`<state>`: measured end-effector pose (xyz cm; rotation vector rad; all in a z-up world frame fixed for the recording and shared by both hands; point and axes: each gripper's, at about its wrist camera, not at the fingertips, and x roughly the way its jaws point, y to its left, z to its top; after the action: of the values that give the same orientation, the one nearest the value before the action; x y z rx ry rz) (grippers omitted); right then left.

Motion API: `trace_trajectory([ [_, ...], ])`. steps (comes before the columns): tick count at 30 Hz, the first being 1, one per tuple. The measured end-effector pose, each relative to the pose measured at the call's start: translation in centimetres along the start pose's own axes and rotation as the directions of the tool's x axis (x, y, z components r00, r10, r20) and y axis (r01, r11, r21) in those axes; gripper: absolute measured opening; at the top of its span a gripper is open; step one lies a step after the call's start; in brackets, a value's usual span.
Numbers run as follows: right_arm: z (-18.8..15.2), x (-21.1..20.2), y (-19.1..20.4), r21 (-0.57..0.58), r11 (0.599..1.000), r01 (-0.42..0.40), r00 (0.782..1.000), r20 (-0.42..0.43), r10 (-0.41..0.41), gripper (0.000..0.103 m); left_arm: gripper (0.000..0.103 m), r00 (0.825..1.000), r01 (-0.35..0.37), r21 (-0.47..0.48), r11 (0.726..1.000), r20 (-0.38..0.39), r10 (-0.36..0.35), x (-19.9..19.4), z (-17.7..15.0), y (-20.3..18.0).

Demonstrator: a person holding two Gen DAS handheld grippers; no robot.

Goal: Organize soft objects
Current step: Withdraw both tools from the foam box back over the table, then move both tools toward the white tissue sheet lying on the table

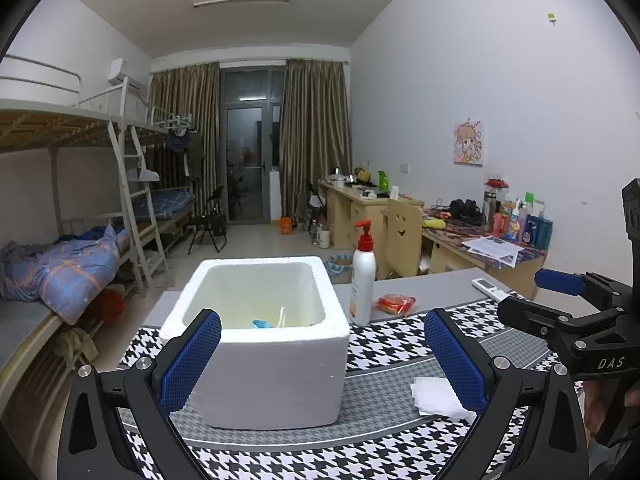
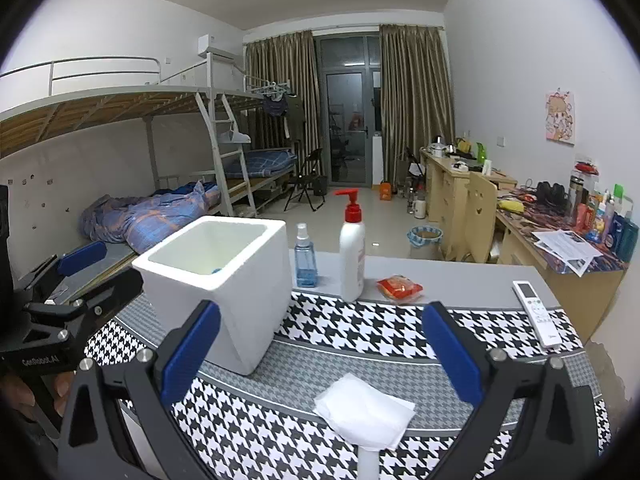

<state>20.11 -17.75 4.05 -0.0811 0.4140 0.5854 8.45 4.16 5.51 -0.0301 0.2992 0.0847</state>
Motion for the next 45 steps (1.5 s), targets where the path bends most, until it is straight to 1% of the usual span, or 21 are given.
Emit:
trace_trajectory([
  [11, -0.9, -0.5, -1.1, 0.007, 0.999, 0.044, 0.999, -0.014, -0.044, 0.102, 0.102, 0.999, 0.046, 0.014, 0.999, -0.010, -0.045, 0.4, -0.7, -0.8],
  [17, -1.2, -0.9, -1.7, 0.011, 0.998, 0.067, 0.998, -0.016, -0.067, 0.102, 0.102, 0.998, 0.056, 0.002, 0.998, -0.020, -0.056, 0.8, -1.1, -1.0],
  [20, -1.6, -0.9, -1.8, 0.013, 0.997, 0.074, 0.997, -0.022, -0.074, 0.102, 0.102, 0.998, 0.062, 0.011, 0.998, -0.020, -0.062, 1.0, -1.3, -1.4],
  [23, -1.9, -0.9, -2.1, 0.018, 0.996, 0.088, 0.996, -0.030, -0.088, 0.102, 0.102, 0.998, 0.062, 0.019, 0.998, -0.027, -0.062, 1.2, -1.5, -1.7],
  [26, -2.1, -1.0, -2.4, 0.024, 0.995, 0.095, 0.995, -0.035, -0.094, 0.102, 0.102, 0.999, 0.045, 0.022, 0.999, -0.020, -0.044, 1.3, -1.7, -2.0],
  [29, -2.4, -1.0, -2.7, 0.028, 0.995, 0.099, 0.994, -0.039, -0.098, 0.102, 0.102, 0.999, 0.033, 0.022, 0.999, -0.036, -0.033, 1.8, -1.8, -2.2],
  [45, -3.8, -1.4, -4.3, 0.057, 0.990, 0.131, 0.990, -0.061, -0.127, 0.102, 0.102, 0.994, 0.080, 0.051, 0.995, -0.078, -0.076, 3.5, -2.6, -4.0],
])
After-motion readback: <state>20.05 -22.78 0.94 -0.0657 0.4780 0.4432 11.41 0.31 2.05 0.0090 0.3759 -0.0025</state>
